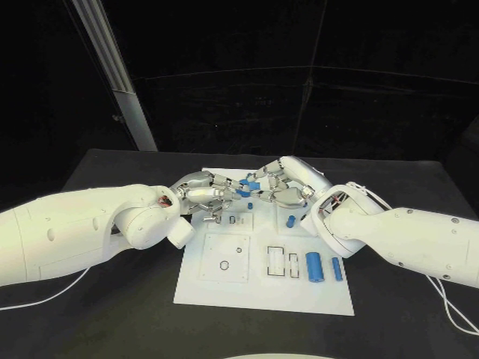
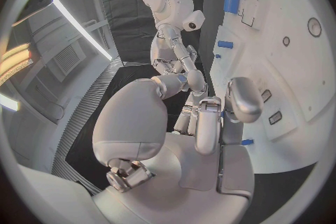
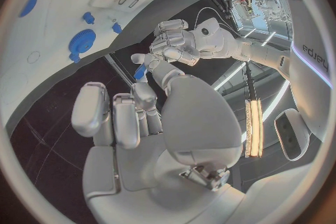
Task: Assemble the parts on the task board
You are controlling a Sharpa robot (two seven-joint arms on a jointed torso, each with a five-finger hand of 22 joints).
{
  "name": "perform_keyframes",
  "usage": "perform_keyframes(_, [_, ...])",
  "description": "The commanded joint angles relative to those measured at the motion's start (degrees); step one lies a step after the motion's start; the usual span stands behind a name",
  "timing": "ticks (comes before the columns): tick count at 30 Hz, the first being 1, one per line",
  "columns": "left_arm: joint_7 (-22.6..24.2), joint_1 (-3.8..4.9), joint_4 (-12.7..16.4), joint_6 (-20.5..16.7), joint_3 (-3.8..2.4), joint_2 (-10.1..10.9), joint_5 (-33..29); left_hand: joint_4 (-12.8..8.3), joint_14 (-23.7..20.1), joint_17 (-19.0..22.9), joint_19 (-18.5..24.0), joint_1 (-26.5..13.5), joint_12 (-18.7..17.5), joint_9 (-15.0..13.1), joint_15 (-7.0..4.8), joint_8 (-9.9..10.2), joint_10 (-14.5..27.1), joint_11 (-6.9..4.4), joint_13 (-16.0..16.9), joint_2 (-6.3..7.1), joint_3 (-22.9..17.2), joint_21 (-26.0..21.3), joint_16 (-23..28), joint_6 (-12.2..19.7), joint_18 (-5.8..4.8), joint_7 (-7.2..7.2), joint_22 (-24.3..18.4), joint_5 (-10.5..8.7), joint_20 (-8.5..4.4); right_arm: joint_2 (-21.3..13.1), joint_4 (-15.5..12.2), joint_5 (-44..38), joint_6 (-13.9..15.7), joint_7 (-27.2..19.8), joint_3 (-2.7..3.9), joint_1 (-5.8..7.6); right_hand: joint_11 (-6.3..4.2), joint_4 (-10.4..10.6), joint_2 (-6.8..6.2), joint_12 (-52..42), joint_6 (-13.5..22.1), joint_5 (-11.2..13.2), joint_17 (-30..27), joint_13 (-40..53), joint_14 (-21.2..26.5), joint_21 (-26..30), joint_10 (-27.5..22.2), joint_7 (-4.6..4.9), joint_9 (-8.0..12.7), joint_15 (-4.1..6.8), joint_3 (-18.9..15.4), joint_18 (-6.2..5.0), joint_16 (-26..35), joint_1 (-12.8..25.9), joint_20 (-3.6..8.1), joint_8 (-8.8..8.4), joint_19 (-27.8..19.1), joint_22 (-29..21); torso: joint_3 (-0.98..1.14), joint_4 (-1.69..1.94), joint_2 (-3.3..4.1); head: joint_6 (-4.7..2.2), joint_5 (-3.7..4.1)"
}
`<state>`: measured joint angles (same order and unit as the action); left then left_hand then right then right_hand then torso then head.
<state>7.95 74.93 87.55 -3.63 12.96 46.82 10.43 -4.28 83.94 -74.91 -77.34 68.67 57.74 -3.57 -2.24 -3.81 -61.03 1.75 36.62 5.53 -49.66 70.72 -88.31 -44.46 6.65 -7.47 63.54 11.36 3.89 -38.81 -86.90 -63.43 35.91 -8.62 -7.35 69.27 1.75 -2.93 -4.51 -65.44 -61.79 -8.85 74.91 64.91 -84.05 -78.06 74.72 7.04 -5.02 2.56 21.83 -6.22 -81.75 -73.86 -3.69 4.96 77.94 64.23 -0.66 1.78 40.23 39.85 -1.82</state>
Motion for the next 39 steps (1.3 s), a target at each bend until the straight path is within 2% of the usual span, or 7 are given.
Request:
perform_keyframes(1, [0.2, 0.07, 0.1, 0.3, -0.03, -0.1, -0.1, -0.3, 5.3, -12.7, -0.1, -0.5, 0.3, 0.0, -0.3, 0.1, -0.2, -0.3, -0.1, -0.13, 0.0, 0.4, -0.2, -0.3, -0.7, -0.19, 0.1, 0.1, -0.31, 0.2, 0.1, 0.0, 0.0, -0.1, 0.03, 0.1, 0.42, 0.1, 0.26, -0.1, -0.1, -0.3, 3.7, 0.0, -3.8, -0.2, -0.1, 0.2, -0.1, -0.44, -0.1, 1.14, -0.3, 0.1, -0.24, 0.19, 0.1, 0.0, -0.05, 0.06, 0.01, 0.04, -0.04])
perform_keyframes(39, [0.9, 0.12, 0.5, -0.4, -0.04, 0.3, -0.1, -0.8, 5.3, -12.8, -0.4, -0.7, 0.4, -0.1, -0.26, 0.0, -0.4, -0.3, 0.0, -0.14, -0.3, 0.8, -0.3, -1.4, -0.82, -0.15, 0.6, 0.26, -0.27, 0.9, 1.1, -1.9, -3.7, 3.5, 0.03, 0.11, 0.45, 0.4, 0.26, 0.0, -0.3, -0.3, 3.6, -0.1, -3.7, -0.2, -0.2, 0.21, -0.1, -0.48, -0.4, 1.12, -0.2, 0.3, -0.31, 0.15, 0.1, -0.1, -0.01, 0.01, -0.01, 0.2, 0.0])
